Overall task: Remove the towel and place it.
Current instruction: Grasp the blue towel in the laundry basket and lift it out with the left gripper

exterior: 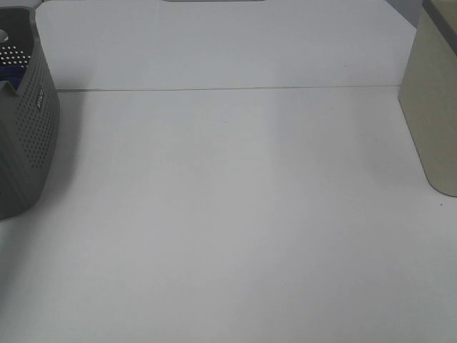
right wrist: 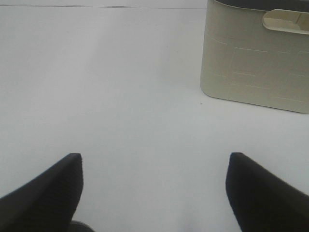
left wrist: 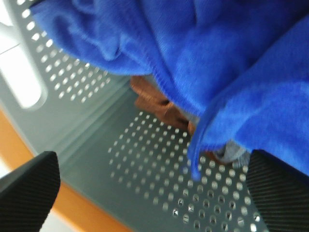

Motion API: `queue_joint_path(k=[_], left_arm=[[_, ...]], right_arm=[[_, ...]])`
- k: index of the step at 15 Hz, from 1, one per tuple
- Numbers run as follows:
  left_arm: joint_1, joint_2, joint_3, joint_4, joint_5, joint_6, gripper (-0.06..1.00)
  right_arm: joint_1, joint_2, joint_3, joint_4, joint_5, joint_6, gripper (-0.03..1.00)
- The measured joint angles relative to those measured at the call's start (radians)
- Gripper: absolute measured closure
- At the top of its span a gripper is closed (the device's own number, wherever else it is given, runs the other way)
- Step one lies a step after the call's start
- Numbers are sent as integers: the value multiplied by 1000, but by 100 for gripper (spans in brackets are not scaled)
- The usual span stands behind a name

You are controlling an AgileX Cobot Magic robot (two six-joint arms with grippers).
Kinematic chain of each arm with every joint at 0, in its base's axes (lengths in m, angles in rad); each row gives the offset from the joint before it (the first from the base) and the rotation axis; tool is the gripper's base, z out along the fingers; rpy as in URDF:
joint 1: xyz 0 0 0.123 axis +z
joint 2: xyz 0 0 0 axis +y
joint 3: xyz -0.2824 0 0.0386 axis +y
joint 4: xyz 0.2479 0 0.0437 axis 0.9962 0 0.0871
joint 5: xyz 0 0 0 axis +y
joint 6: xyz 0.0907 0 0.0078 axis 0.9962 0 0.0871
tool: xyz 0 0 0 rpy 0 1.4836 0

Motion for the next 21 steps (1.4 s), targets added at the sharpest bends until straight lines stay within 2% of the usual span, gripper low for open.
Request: queue_joint_path(k=[4,7,9,13,14,19,20,21], left_arm=[[0,90,-9,-25,-37,39,-2],[0,105,-9,-38,-38,57,2],[0,105,-10,-54,12,114,28],[0,105,-10,-89,17,109,88],[0,105,-10,-92,22,88,94],[-1,87,-10,-95,62,-34,94],[-5,55,-10,-94,65,-68,94],[-23,-68,-10,-94,68,-137,94]], right_arm=[[0,0,0,0,0,0,18],[0,0,0,0,0,0,18],[0,0,0,0,0,0,18],[0,0,0,0,0,0,18],[0,0,0,0,0,0,18],[0,0,0,0,0,0,18],[0,0,0,0,0,0,18],[0,0,0,0,0,0,18]])
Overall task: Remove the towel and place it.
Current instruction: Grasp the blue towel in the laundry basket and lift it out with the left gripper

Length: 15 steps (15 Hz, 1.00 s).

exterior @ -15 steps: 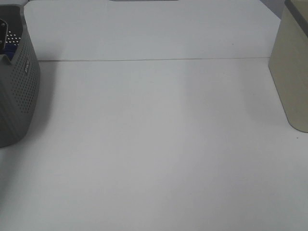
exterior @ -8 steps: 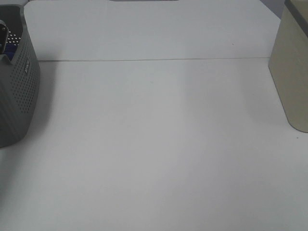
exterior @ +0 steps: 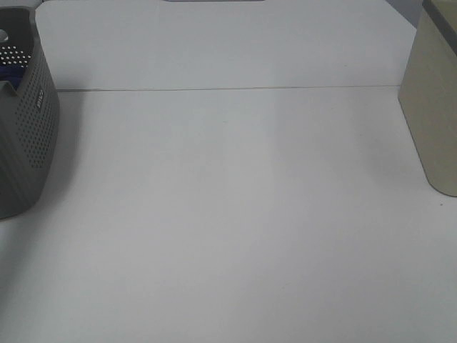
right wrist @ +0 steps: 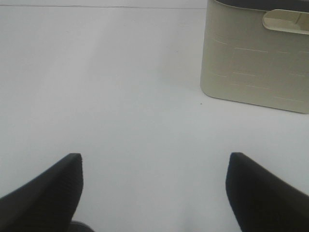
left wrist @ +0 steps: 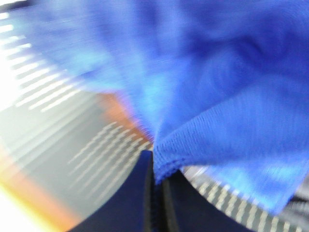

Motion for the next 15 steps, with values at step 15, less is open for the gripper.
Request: queue_joint_path(k=[15], left_arm=[[-385,-496,-154,70,-100,-191,94]], right_arm=[[0,0,0,0,0,0,18]])
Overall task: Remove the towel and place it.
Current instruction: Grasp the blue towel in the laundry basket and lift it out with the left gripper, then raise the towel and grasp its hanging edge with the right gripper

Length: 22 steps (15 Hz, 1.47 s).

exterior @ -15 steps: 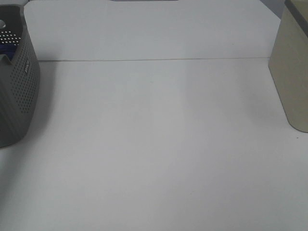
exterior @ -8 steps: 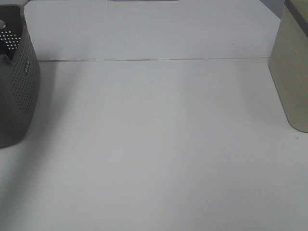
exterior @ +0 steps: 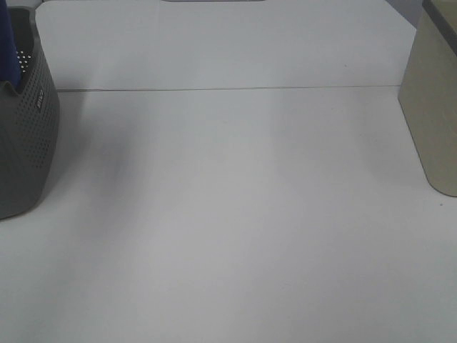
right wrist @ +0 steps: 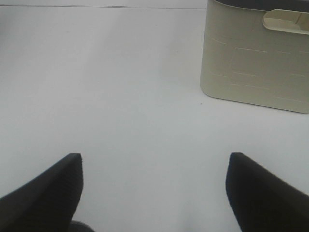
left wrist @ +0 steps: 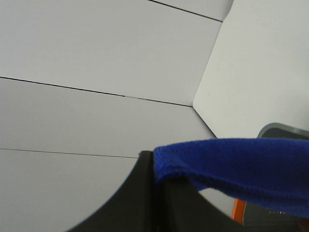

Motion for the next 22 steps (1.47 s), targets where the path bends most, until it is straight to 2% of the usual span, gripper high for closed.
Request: queue_joint_path(k=[2,3,6,8,9,11,13,15,16,17,19,20,22], left_arm=[[-102,28,-83,78,95,-121,94],[-132,38,-99,94,113,-145,94],[-284,93,-151,120,146,-234,94],[-353,118,-160,122,147,-267,94],[-386,137,-164,122,148,-277,94],[-412,167,-164,121,149,-293,94],[-430,187,-164,116,150,-299,94],[-450,202,-164,104,150,-300,94],[-453,206,-164,76,149,-300,94],[-453,208,-164,56,146,-300,94],[-453,208,-164,8,118,-300,94],[-453,208,-164,-4,110,-300,94],[-453,208,-164,-38,100,-301,94]], right_arm=[[0,0,0,0,0,0,18],[0,0,0,0,0,0,18],[0,0,0,23,0,0,18],[0,35,0,82,-5,-4,18],[0,103,0,169,-9,-55,18],[0,214,-9,299,-32,-212,18],[1,287,-9,413,-120,-343,18],[1,390,-10,578,-232,-528,18],[1,493,-9,711,-293,-681,18],[1,571,-9,812,-313,-791,18],[1,752,-9,1062,-318,-1071,18],[1,800,-10,1131,-308,-1154,18],[46,965,-13,1393,-293,-1450,18]])
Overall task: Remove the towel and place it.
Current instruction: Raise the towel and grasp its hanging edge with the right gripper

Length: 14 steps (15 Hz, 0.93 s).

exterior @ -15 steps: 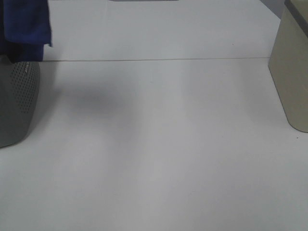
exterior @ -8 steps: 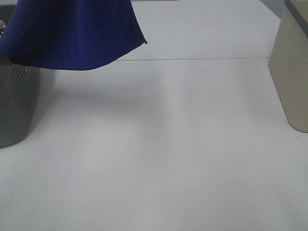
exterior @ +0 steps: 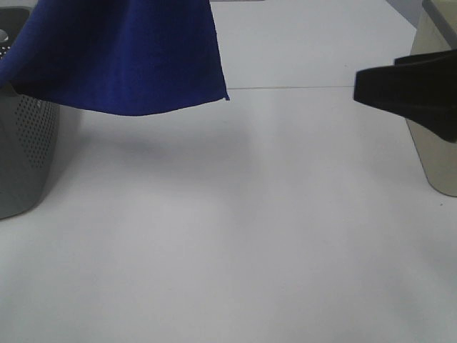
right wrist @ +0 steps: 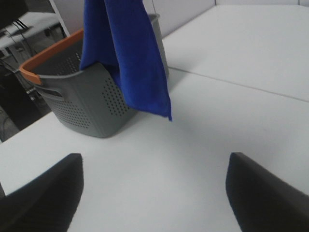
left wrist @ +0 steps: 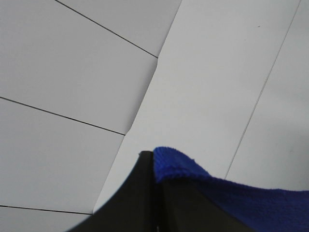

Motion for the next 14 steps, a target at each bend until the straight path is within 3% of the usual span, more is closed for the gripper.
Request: queue_joint_path(k=[2,4,7,11,14], left_arm=[[0,0,0,-14,-11,-2,94],[0,0,0,-16,-22,-2,94],[0,0,0,-22,-22,-2,94],[0,0,0,-27,-21,-2,94],[0,0,0,-27,-21,-2,94]], right_arm=[[138,204,-53,215,-27,-251,18],[237,357,-136,244,-72,-343,18],[312,563,-282,251,-98,-375,18],[313,715,-446,252,-99,-392,18],[313,804,-546,257,-3,-401,18]])
